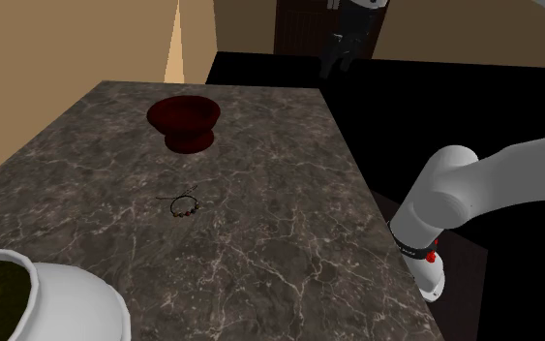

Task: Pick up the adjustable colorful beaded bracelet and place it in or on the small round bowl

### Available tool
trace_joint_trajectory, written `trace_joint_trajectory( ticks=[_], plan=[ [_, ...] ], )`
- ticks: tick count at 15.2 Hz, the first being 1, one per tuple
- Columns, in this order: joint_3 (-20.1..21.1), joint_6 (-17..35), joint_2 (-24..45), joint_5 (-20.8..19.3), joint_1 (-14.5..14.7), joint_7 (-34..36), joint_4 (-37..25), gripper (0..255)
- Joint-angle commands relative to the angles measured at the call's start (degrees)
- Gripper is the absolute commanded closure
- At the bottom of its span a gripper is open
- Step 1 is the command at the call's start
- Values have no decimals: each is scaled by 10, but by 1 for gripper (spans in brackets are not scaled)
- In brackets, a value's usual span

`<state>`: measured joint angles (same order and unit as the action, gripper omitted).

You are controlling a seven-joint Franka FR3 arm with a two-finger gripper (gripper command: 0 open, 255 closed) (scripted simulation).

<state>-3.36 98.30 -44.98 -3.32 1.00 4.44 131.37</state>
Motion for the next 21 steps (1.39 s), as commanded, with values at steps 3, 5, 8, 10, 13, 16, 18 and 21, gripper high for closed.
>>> trace_joint_trajectory(
  ticks=[3,5,8,10,13,16,18,21],
  plan=[
    [22,12,-10,17,3,37,24,0],
    [46,24,-18,36,7,73,44,0],
    [82,45,-22,64,14,129,69,0],
    [107,61,-21,84,20,166,82,0],
    [146,87,-12,114,28,221,95,0],
    [186,115,6,141,34,276,100,0],
    [213,136,22,158,37,312,99,0],
    [255,168,53,180,39,367,90,0]
  ],
)
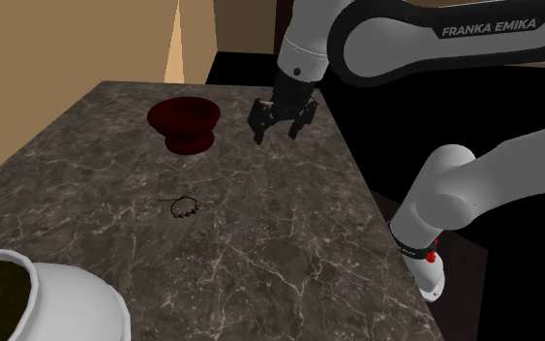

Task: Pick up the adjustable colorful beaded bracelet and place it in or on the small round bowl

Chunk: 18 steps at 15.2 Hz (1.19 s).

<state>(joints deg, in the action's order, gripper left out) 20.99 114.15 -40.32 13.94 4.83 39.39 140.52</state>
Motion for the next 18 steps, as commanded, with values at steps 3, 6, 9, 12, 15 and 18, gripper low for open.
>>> trace_joint_trajectory(
  ticks=[3,6,9,12,15,18],
  plan=[
    [55,42,45,22,-2,74,-17,0],
    [100,75,89,28,-11,131,-40,0],
    [147,107,140,23,-26,192,-71,0],
    [198,137,198,1,-47,260,-109,0],
    [241,158,250,-32,-68,322,-143,0],
    [251,182,269,-45,-73,331,-135,0]
  ],
)
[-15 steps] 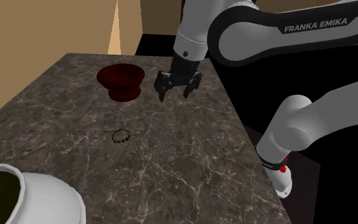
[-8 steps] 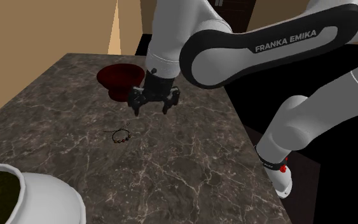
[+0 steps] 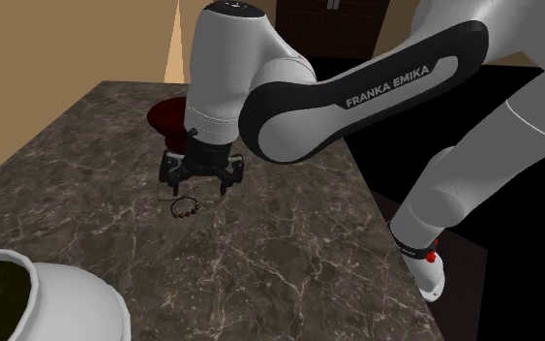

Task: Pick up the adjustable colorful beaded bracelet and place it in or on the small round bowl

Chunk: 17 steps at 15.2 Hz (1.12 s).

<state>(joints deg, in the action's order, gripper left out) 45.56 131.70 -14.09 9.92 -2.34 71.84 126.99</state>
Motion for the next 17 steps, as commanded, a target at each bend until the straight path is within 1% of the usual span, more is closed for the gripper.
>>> trace_joint_trajectory(
  ticks=[1,4,12,13,17],
  plan=[
    [9,15,13,-10,-4,10,3,0],
    [22,43,38,-31,-12,25,12,0],
    [22,43,37,-31,-11,25,12,0],
    [22,43,37,-31,-11,25,12,255],
    [22,42,37,-31,-11,26,11,255]
  ],
)
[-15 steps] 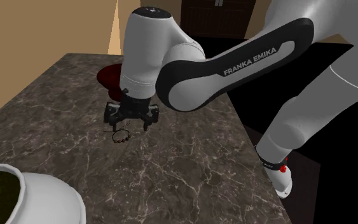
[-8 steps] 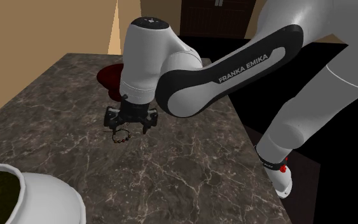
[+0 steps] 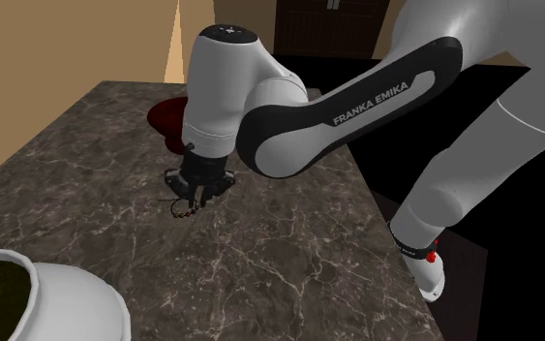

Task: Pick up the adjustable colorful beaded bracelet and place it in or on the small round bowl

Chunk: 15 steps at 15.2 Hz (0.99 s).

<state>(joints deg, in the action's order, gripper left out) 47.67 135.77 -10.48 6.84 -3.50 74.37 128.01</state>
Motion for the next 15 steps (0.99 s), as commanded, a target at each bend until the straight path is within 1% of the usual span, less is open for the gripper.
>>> trace_joint_trajectory(
  ticks=[1,5,15],
  plan=[
    [0,1,1,0,0,0,0,255],
    [1,2,2,0,0,0,1,255],
    [-21,-78,-32,24,7,-20,-52,255]
  ],
)
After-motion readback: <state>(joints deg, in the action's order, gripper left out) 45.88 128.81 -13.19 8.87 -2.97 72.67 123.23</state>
